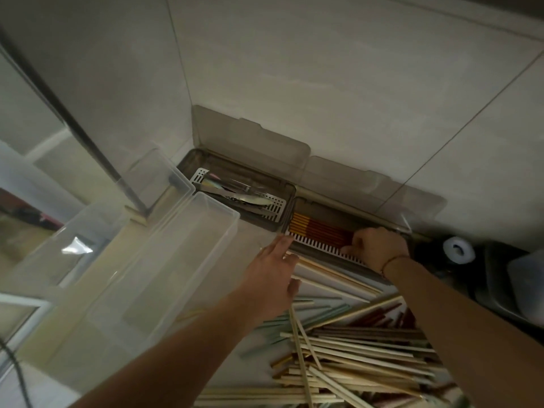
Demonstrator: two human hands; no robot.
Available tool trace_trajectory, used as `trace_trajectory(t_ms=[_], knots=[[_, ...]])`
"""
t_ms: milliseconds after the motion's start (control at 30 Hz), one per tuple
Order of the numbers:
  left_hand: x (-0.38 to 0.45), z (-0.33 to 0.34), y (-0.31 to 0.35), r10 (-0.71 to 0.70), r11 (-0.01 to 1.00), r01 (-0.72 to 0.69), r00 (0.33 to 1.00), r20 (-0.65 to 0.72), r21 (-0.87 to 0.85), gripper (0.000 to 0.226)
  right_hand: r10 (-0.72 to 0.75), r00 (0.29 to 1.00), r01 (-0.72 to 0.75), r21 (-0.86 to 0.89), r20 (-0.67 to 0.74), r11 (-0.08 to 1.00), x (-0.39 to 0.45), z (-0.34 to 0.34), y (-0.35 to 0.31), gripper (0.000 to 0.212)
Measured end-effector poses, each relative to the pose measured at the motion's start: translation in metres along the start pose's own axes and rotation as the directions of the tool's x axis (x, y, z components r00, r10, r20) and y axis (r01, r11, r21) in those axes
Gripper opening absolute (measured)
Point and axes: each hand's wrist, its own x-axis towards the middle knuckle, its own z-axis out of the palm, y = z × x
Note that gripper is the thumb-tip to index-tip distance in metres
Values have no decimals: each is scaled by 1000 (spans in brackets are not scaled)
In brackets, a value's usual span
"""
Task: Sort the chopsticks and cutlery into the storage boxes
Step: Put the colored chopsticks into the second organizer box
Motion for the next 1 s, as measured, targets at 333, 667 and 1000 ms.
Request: trace_trajectory(t_ms=[333,667,1000], knots=[[-34,32,25,247,954,-258,965,87,153,44,-208,812,319,116,-546,940,-102,42,54,20],[-77,87,41,375,877,-415,907,193,243,60,-170,953,145,-116,-250,983,-112,79,60,49],[-83,87,41,380,875,-420,904,196,240,62,-86,980,80,-42,-179,996,-121,77,72,25]])
